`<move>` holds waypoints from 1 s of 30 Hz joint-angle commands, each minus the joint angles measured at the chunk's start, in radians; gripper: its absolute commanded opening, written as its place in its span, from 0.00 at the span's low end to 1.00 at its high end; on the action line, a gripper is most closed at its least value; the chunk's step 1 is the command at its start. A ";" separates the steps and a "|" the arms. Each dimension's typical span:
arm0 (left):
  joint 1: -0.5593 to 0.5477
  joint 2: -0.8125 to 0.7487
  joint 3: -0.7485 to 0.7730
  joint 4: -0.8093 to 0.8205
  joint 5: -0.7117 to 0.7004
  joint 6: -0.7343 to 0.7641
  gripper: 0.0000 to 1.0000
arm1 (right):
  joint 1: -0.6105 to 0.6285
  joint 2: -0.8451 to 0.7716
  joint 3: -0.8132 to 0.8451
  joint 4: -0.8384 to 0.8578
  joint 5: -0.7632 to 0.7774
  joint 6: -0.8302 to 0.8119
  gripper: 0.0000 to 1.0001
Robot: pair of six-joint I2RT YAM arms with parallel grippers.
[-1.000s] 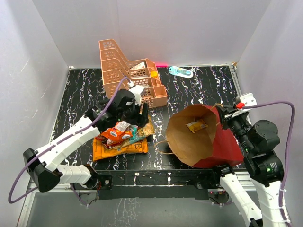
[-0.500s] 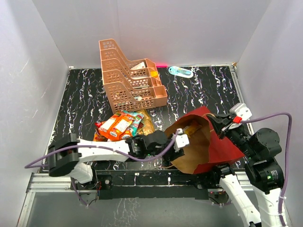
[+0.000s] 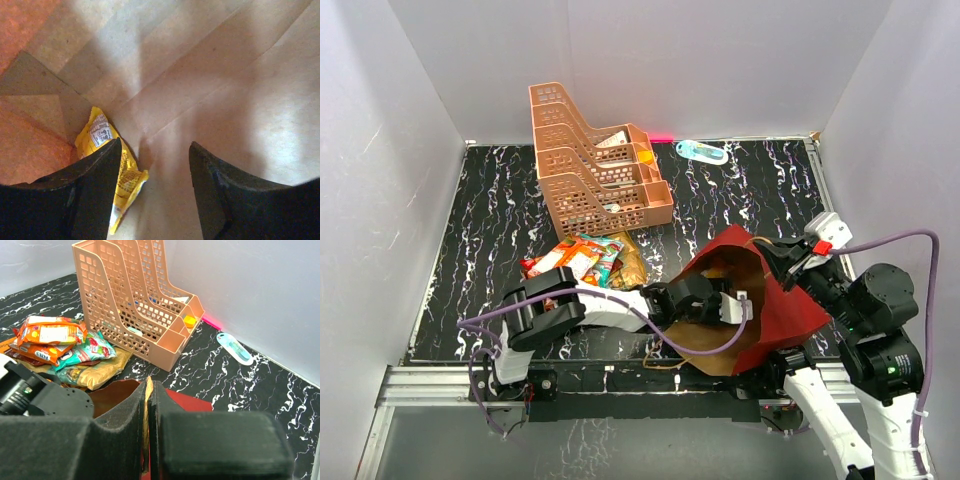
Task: Take the snacks out of the paper bag
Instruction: Take out the snack from the paper bag.
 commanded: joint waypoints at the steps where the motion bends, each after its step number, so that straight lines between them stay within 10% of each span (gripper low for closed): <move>1: 0.034 0.022 0.054 0.036 -0.084 0.110 0.58 | 0.002 0.016 0.068 0.059 -0.007 0.006 0.08; 19: 0.059 0.116 0.073 -0.080 -0.491 0.077 0.61 | 0.002 0.018 0.069 0.052 0.044 -0.014 0.08; 30: 0.059 0.121 0.124 -0.159 -0.549 0.046 0.24 | 0.003 0.041 0.061 0.056 0.084 -0.015 0.08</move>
